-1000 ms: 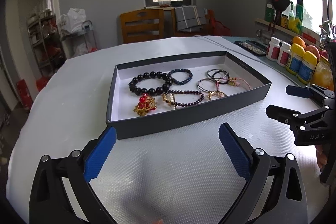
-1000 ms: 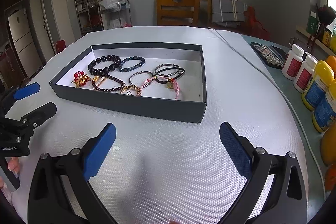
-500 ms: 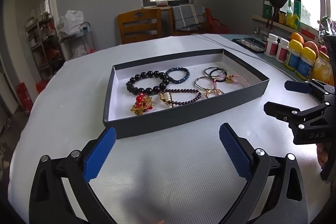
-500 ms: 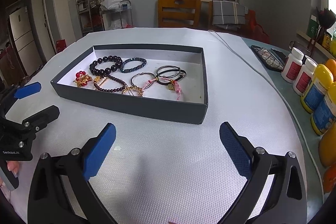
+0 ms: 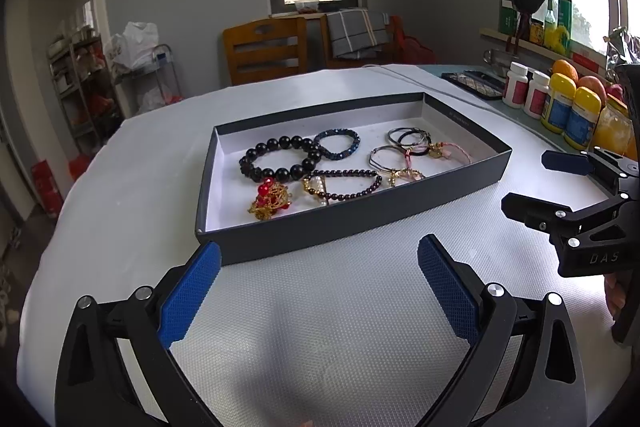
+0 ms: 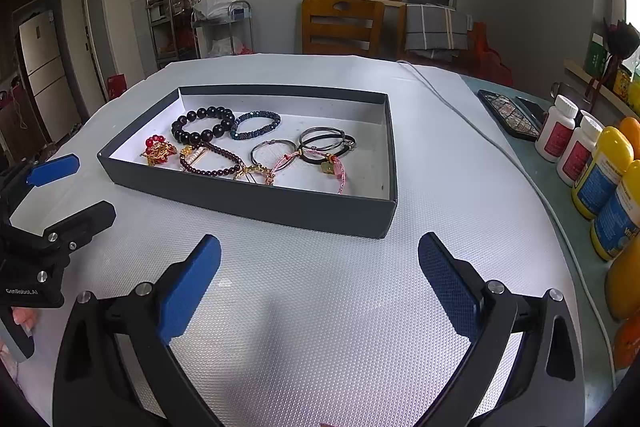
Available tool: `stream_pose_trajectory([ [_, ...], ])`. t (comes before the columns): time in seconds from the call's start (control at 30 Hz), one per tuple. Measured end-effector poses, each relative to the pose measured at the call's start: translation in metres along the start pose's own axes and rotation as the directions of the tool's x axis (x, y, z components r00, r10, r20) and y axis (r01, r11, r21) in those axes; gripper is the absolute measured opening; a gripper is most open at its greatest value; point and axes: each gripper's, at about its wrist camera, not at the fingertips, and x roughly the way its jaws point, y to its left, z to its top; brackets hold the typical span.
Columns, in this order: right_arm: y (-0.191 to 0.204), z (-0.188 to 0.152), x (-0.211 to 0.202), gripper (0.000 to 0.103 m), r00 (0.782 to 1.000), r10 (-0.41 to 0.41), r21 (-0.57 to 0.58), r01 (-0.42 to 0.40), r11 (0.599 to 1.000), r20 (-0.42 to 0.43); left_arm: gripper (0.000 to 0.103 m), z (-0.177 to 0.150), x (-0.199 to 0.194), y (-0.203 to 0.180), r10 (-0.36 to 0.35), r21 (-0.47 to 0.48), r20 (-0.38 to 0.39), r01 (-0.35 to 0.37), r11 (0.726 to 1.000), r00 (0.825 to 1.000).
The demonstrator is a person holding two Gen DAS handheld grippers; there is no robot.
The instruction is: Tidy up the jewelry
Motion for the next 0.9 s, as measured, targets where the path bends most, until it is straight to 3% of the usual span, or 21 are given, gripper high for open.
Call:
stream_pose_trajectory([
  [0.9,-0.0014,-0.0003,0.0002,0.097,1.000,-0.002,0.006,0.002,1.000,-0.006,0.100,-0.0006,0.0034,-0.0008,0.007,0.000,-0.013,-0.007,1.000,1.000],
])
